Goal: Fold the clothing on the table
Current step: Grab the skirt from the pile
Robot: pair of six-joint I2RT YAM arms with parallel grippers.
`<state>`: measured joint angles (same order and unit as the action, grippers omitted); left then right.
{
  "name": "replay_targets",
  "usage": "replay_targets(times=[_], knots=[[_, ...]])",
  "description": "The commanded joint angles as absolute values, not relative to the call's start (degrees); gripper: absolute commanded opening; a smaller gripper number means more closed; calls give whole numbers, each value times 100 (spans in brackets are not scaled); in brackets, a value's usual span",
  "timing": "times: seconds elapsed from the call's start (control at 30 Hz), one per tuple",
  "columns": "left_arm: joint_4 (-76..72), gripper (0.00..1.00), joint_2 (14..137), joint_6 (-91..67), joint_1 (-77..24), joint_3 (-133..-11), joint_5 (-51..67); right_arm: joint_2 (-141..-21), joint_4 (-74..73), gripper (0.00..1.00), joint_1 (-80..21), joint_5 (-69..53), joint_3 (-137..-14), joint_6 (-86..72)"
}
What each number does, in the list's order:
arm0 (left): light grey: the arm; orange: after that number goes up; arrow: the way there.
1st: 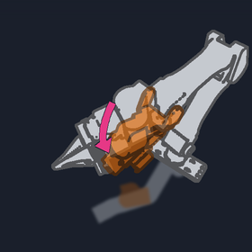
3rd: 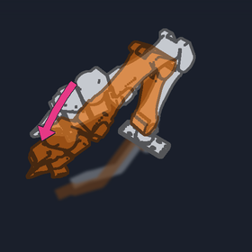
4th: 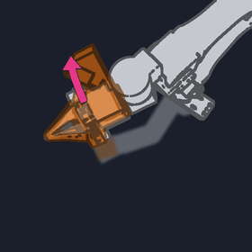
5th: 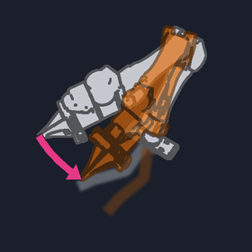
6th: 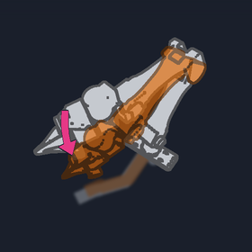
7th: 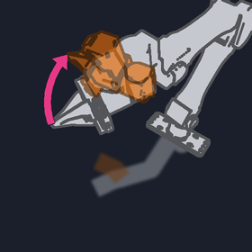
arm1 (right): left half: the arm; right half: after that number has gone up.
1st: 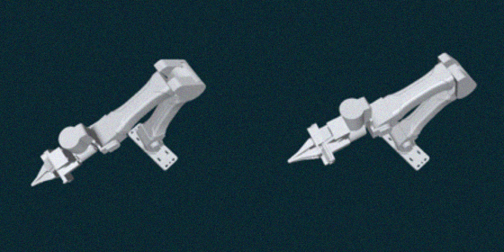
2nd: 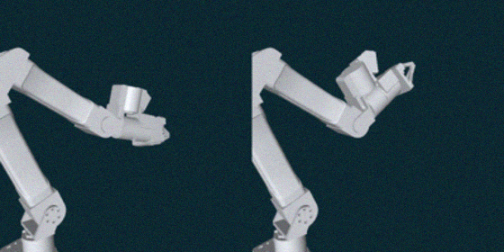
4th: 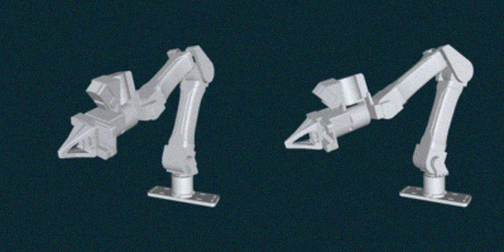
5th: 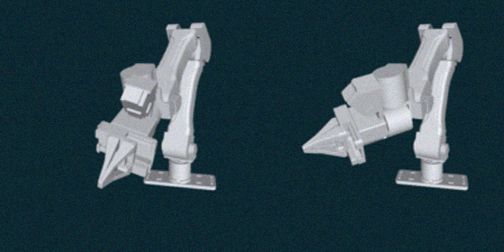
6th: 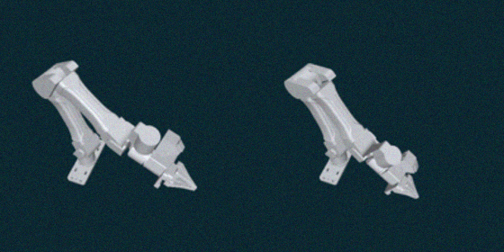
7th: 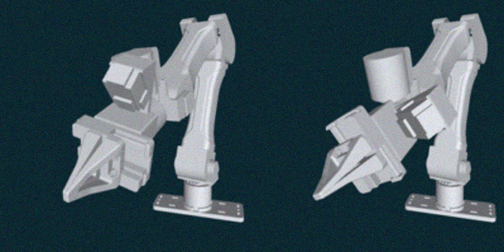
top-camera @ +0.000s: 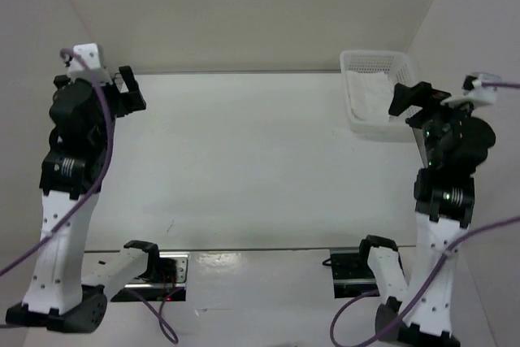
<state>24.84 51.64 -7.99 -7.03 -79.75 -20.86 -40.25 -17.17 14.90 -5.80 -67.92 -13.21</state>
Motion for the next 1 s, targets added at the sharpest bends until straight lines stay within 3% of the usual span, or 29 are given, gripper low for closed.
replay_targets(times=[0.0, 0.07, 0.17, 0.33, 0.5, 0.7, 0.97], knots=[[4672, 100, 5965, -784, -642, -9085, -1890, -4920, -3496, 98, 1512, -1774, -7206, -864], [5464, 100, 6809, -213, -580, -9769, -2047, -5350, -3865, 98, 1564, -1959, -7382, -704], [5791, 100, 7619, -219, -258, -9861, -2892, -5729, -4138, 98, 1644, -1776, -7435, -291], [5854, 100, 7963, -167, 298, -9362, -1145, -6897, -4719, 98, 1240, -380, -7900, 463], [5415, 100, 8016, -26, 833, -9220, -564, -8242, -5518, 98, 378, 1852, -8227, 738], [4940, 100, 7909, -79, 1063, -8982, -544, -7761, -4782, 98, -87, 1853, -7804, 686], [4772, 100, 8112, -193, 1116, -9096, -616, -9299, -5283, 98, 430, 345, -8982, 791]])
